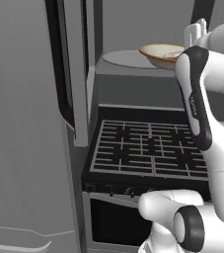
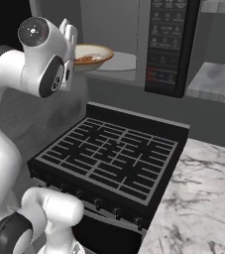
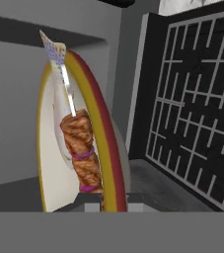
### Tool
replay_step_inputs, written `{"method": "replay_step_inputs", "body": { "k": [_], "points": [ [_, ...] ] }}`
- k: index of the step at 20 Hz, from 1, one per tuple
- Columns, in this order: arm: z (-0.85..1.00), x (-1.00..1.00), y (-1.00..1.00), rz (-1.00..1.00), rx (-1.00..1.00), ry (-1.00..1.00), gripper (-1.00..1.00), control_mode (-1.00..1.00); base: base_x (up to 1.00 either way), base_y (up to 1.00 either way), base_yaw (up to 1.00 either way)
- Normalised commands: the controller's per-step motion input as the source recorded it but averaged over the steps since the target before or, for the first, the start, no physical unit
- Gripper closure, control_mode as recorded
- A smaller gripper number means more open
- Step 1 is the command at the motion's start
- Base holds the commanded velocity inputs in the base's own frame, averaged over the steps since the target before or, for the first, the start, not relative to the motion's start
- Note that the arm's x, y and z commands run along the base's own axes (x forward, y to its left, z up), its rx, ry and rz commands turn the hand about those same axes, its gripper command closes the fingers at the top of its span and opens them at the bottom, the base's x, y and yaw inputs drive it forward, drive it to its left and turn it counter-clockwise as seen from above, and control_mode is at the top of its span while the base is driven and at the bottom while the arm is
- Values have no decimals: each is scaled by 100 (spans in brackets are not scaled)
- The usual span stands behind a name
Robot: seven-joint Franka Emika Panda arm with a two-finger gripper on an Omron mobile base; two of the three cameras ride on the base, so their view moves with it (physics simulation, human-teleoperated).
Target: Place the bowl containing the fish and kebab skewer in the microwave. Close the microwave door and press the start button to microwave the meal.
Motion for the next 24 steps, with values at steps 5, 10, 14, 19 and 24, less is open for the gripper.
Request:
{"method": "replay_step_inputs", "body": {
  "k": [5, 10, 14, 19, 24],
  "points": [
    [-2, 48, 0, 0, 0, 0, 100, -100, 0, 0, 0],
    [-1, 50, 0, 0, 0, 4, 100, -100, 0, 0, 0],
    [-10, 47, 0, 0, -3, 6, 100, -100, 0, 0, 0],
    [-11, 44, 0, 0, 0, 4, 100, -100, 0, 0, 0],
    [-9, 44, 0, 0, 0, 0, 100, -100, 0, 0, 0]
  ]
}}
